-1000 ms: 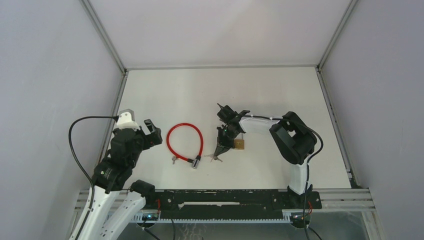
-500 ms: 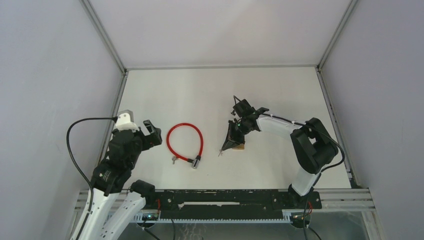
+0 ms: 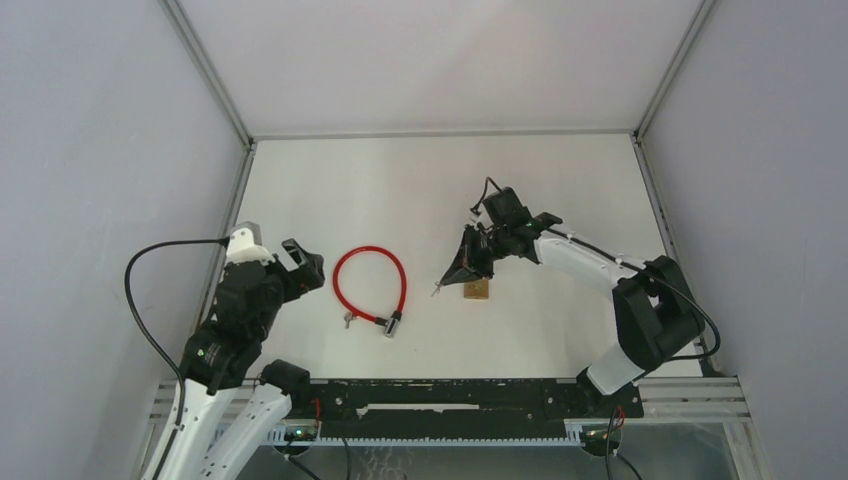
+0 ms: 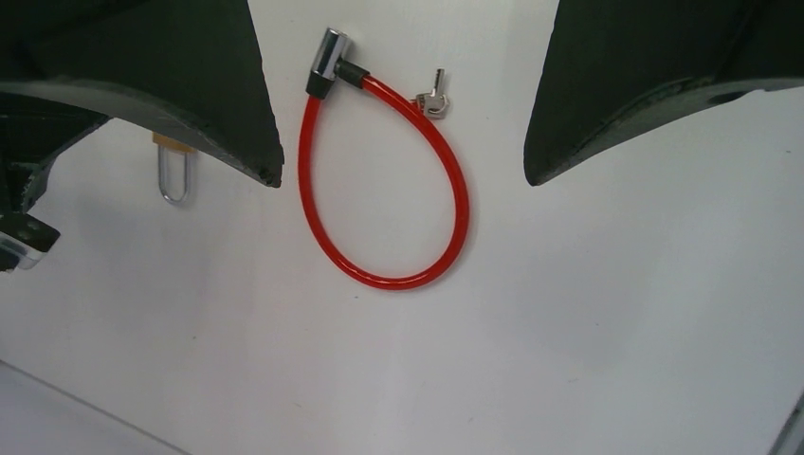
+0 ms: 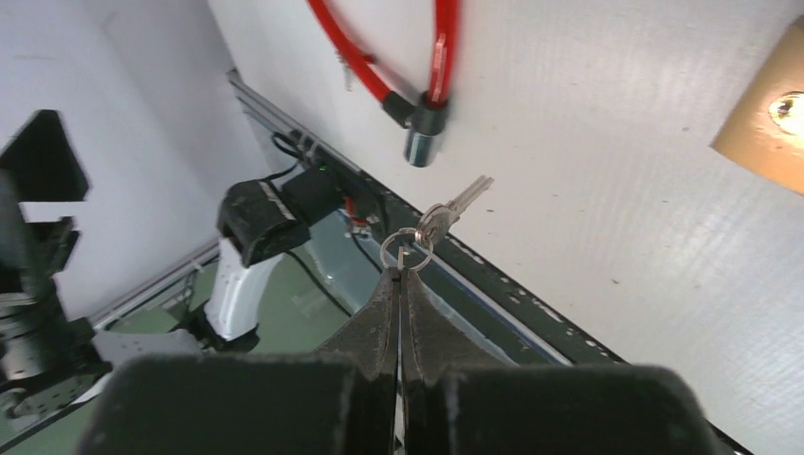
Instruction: Unlock with the key
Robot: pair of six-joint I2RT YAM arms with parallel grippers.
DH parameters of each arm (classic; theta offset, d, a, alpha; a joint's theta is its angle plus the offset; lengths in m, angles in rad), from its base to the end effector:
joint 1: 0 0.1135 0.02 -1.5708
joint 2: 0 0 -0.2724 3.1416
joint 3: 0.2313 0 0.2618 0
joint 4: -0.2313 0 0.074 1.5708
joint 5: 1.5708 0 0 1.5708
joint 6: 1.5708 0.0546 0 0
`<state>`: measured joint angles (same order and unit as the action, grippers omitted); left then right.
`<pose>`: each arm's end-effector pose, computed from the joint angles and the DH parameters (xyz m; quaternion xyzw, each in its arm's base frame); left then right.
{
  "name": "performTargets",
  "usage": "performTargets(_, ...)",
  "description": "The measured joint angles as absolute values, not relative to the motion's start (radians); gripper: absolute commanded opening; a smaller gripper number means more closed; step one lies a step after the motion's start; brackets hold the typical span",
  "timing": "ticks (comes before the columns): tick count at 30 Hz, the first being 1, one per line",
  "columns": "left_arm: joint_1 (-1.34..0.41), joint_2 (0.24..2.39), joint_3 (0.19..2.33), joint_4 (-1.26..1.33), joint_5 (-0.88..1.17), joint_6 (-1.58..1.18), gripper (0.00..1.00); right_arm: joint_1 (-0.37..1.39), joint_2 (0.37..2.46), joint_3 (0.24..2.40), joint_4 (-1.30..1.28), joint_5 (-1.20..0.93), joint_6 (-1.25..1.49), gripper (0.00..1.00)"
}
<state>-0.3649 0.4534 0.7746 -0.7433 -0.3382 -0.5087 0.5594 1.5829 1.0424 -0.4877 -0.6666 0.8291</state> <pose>0.1115 -0.0232 0.3188 -0.1506 0.8189 -0.0985 0.5450 0.2644 0.2054 0.2061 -0.0355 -0.9139 -0.4043 0.0070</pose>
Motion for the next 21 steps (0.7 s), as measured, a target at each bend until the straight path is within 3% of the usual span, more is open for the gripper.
performTargets(4, -0.364, 0.466, 0.795, -0.732, -0.269, -0.553, 0.99, 0.551, 1.538, 1.041, -0.443, -0.692, 0.892, 0.0)
performTargets(12, -0.366, 0.549, 0.818, -0.54, 0.114, -0.69, 0.91, 0.532, 1.379, 1.038, -0.219, -0.708, 1.054, 0.0)
performTargets(21, -0.369, 0.622, 0.818, -0.235, 0.399, -0.946, 0.83, 0.549, 1.237, 1.038, 0.0, -0.572, 1.194, 0.0)
